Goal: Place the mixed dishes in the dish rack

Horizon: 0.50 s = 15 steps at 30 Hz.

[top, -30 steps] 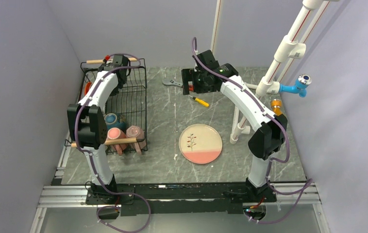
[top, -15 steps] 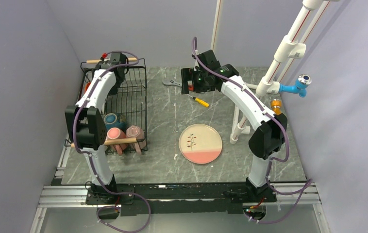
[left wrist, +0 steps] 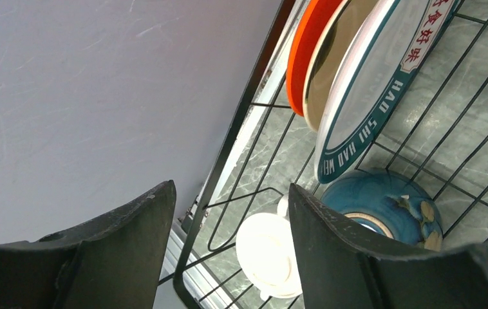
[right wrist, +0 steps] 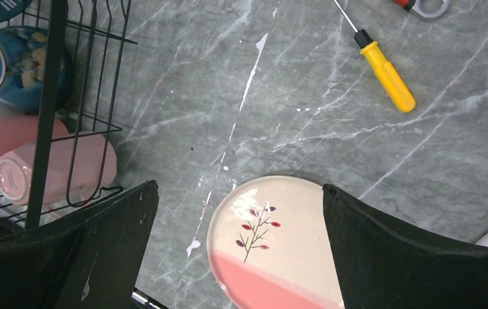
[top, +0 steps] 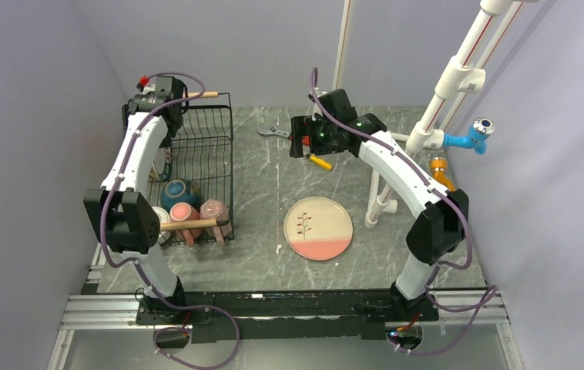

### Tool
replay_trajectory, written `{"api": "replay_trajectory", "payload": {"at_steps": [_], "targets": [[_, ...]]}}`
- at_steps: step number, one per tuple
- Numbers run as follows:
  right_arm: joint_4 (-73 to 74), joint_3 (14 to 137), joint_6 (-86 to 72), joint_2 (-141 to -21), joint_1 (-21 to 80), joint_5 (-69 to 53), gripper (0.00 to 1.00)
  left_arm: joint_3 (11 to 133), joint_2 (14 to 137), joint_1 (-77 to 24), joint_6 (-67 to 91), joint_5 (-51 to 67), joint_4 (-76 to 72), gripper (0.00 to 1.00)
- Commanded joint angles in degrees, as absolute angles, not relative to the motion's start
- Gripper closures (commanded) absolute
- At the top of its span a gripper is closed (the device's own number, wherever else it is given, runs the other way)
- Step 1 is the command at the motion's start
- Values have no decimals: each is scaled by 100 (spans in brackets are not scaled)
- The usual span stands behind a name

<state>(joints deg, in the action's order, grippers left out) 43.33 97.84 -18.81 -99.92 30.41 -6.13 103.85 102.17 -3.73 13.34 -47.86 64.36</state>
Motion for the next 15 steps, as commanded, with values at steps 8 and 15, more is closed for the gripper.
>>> {"api": "replay_trajectory", "payload": {"at_steps": [8,15], "targets": [[3623,8888,-1763,-9184,3104,-399,0,10401,9186,-380,1825,-3828,7115,17],[3743,8664,-1726,-9153,3274,-333,0,9882,8485,-378,1818,-2505,6875,7]]}}
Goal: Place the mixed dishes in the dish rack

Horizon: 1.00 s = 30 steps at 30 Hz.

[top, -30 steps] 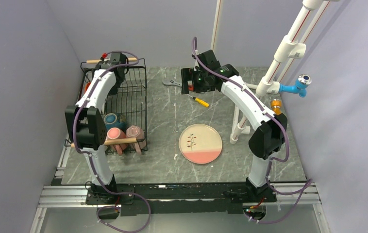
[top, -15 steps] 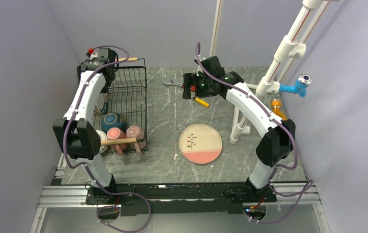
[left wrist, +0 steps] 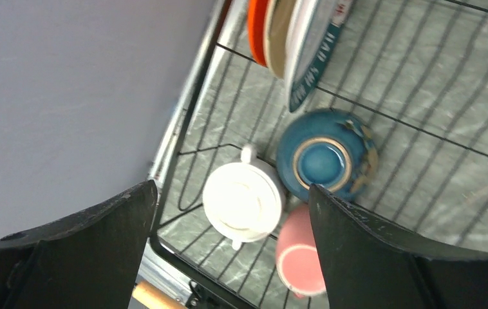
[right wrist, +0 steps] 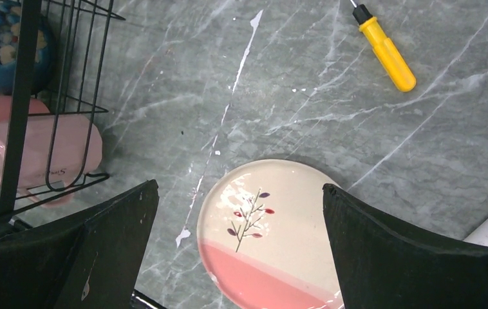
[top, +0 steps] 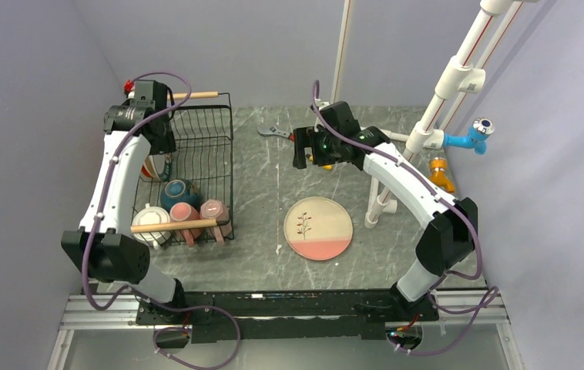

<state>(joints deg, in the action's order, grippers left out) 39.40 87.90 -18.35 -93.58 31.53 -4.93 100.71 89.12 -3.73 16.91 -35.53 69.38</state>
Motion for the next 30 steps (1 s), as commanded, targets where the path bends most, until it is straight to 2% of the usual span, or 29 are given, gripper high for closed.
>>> {"api": "replay_trajectory", "payload": {"at_steps": [1,4,10,16,30], "targets": [[3698,8484,-1692,-9065,3316,-277,0,9782,8356,-382,1817,-2189,6771,6],[3661,8218,-1607,-8935,3401,-143,0,9420,7921,-387,1890,-1205,6418,1],[3960,8056,-1287,-8816,3980,479,0,9031,7329,-387,2194,-20,5900,1],[4157,7529,-1167,-8680,4808,1173,0,8896,7290,-423,2467,887,5821,1],[4597,6989,-1470,-9204,6601,2665,0,8452,7004,-1029,2835,1102,5831,1]]}}
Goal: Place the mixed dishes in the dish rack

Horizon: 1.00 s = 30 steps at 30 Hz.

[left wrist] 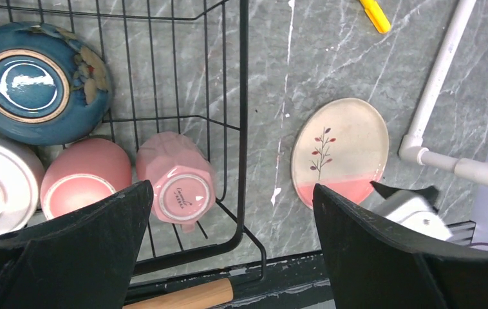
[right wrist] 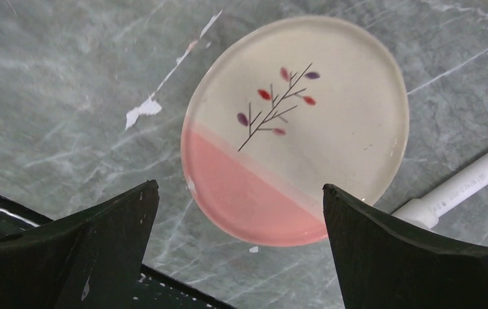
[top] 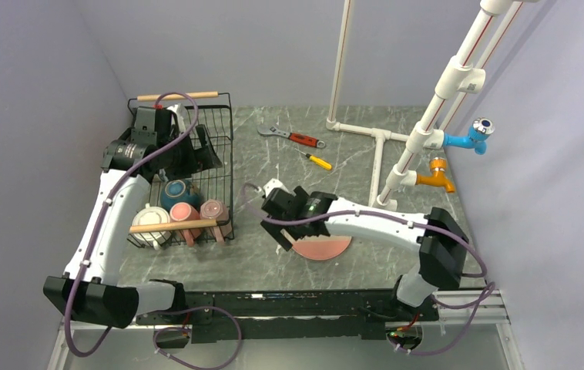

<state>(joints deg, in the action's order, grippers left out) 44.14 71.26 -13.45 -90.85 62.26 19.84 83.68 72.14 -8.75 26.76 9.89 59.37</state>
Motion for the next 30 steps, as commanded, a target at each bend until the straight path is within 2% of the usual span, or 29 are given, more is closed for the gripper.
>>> {"api": "replay_trajectory", "payload": {"at_steps": [1,7,18,22,30], "targets": [[4604,6961,-1494,-9274,6709,2742,0,8430,6983,-1075,2859,1088,5821,1],[4934,6985,-1896,-9929,7249,3050,4,8339,6908,-1283,2935,1041,5747,1],[4185,6338,-2430,-9973,7562,2528,32,8038,6648,-1423,3112,1371,5544,1],[3765,5981,-2328,-9839,7552,2609,45,7999,6615,-1423,3230,1607,5497,1],[2910,5444,-1564,-9600,7540,2759,48,8150,6671,-1432,3372,1741,5529,0]]}}
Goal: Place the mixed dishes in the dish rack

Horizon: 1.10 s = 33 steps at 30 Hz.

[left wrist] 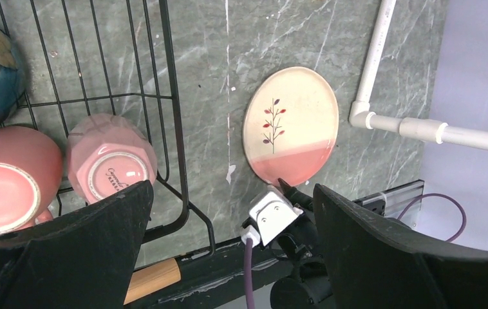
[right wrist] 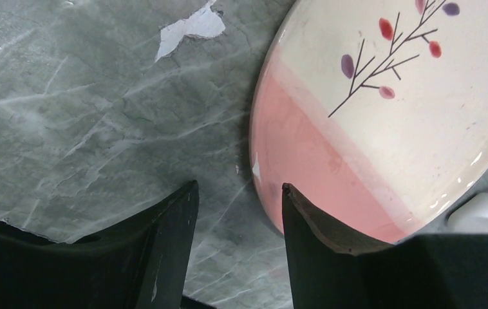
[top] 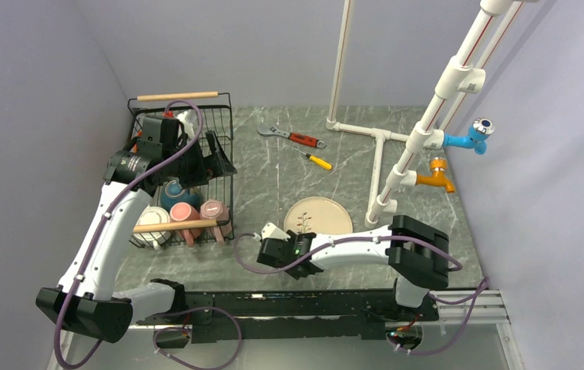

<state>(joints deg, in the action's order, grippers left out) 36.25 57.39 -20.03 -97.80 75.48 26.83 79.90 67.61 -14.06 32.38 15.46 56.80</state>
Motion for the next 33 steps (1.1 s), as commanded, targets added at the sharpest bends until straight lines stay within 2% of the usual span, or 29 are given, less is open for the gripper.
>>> {"api": "replay_trajectory", "payload": {"at_steps": [1,9,15,23,33], "targets": [[2775,5361,-1428,-9559,7535,2699,49,8150,6665,-1433,3367,1726,5554,1],[1991,4892,-1082,-9108,7453,2557,63,8394,6892,-1431,3204,1581,5881,0],[1978,4954,-1165,-9273,7366,2461,73,8859,7336,-1419,3012,1459,6029,1],[1972,5036,-1090,-9331,7294,2361,100,9170,7910,-1383,2956,1820,5926,1],[2137,5357,-967,-8375,7052,2312,100,8166,8341,-1380,3946,3457,4537,1]]}}
